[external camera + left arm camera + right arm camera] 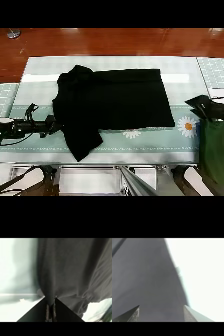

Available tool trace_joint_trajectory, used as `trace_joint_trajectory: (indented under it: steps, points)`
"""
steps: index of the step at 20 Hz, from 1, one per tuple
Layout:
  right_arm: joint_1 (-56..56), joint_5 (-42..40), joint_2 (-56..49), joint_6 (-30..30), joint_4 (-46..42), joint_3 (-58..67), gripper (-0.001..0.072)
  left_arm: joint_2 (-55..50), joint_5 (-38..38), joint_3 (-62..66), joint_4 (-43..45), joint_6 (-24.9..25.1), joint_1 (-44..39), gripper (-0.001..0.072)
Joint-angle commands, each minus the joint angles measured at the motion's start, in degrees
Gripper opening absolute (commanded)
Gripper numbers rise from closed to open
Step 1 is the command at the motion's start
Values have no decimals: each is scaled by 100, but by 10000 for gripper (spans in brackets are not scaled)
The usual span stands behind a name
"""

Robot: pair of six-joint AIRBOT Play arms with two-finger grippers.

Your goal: Fold the shirts.

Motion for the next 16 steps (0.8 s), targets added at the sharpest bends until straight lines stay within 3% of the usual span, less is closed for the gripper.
trace_joint_trajectory:
  steps: [1,3,6,12,16]
  points:
    - [-409,186,4,857,-1532,-101,618,-33,-90,247,11,52,-98,34]
    - [-409,247,2,966,-1456,-675,618,-33,-92,313,11,52,-103,34]
    - [-291,-125,-11,844,-619,-1130,617,-33,-96,317,13,50,-103,34]
    - [813,-240,-942,686,-402,-1034,618,-35,-140,317,13,52,-103,34]
    - [1528,-966,-1438,798,-105,-693,617,-35,-111,317,9,52,-105,34]
